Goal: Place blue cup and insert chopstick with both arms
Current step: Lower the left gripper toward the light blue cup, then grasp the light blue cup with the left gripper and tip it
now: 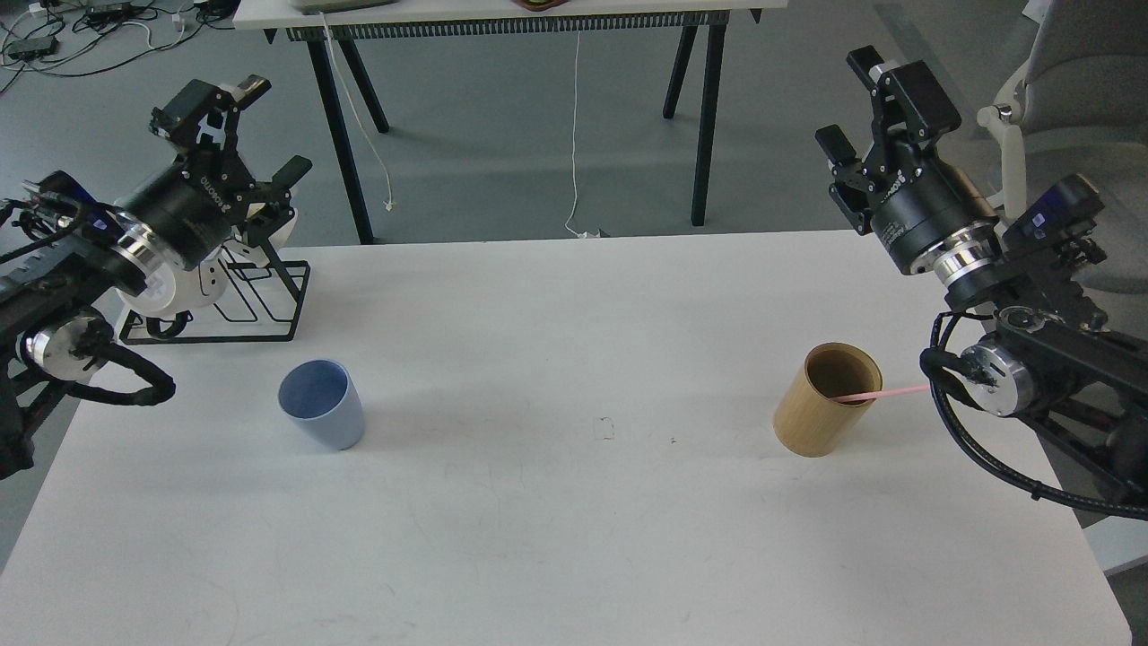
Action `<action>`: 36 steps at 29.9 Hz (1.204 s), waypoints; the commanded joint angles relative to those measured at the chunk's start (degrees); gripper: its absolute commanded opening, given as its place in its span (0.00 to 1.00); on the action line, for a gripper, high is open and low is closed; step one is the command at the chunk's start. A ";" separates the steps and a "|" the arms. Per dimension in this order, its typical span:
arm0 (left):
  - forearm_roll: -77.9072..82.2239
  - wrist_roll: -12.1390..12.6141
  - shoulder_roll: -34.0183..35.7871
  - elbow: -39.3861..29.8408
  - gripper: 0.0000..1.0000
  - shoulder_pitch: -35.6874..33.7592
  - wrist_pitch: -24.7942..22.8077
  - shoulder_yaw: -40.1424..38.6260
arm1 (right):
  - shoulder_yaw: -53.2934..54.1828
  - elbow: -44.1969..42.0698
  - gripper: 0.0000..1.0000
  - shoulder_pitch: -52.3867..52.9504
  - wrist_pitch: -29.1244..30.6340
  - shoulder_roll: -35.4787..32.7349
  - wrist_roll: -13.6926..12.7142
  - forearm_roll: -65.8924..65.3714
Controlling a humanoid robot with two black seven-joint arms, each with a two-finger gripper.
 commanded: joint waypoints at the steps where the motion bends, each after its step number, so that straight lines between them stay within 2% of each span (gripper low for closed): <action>1: 18.61 -0.01 5.13 -11.49 1.00 -0.42 0.00 -0.53 | 0.12 -0.07 0.96 -0.07 -0.12 -0.20 0.00 0.06; 5: 37.09 -0.01 9.87 -24.06 1.00 -0.51 0.00 0.87 | 0.21 -0.59 0.96 -0.33 -0.21 -0.38 0.00 0.06; 7: 40.97 -0.01 14.70 -27.24 0.99 -0.51 1.01 3.50 | 0.56 -0.85 0.96 -0.68 -0.21 -0.47 0.00 0.06; 10: 47.11 -0.01 19.46 -28.05 1.00 -0.43 3.81 7.55 | 1.44 -1.21 0.96 -1.64 -0.03 -0.82 0.00 0.06; 12: 56.49 -0.01 20.52 -27.35 0.99 -0.34 6.89 8.70 | 1.62 -1.21 0.96 -1.82 -0.03 -0.82 0.00 0.06; 15: 66.02 -0.01 21.14 -24.55 0.98 -0.07 7.87 8.61 | 1.62 -1.21 0.96 -2.09 -0.03 -0.82 0.00 0.06; 18: 67.53 -0.01 19.30 -18.23 0.98 0.45 8.40 8.88 | 1.71 -1.12 0.96 -2.53 -0.03 -0.73 0.00 0.06; 21: 70.60 -0.01 14.48 -12.33 0.97 0.89 8.49 9.32 | 1.79 -1.12 0.96 -2.70 -0.03 -0.82 0.00 0.06; 25: 74.30 -0.01 10.25 -6.70 0.97 1.16 8.66 9.23 | 1.97 -1.12 0.96 -3.32 -0.03 -1.78 0.00 0.06; 30: 74.39 -0.01 8.05 -2.13 0.96 3.00 12.61 9.40 | 2.23 -1.12 0.96 -3.76 -0.03 -2.58 0.00 0.14; 36: 74.39 -0.01 7.52 -0.63 0.93 3.53 13.06 10.46 | 2.23 -1.12 0.96 -3.93 -0.12 -2.58 0.00 0.14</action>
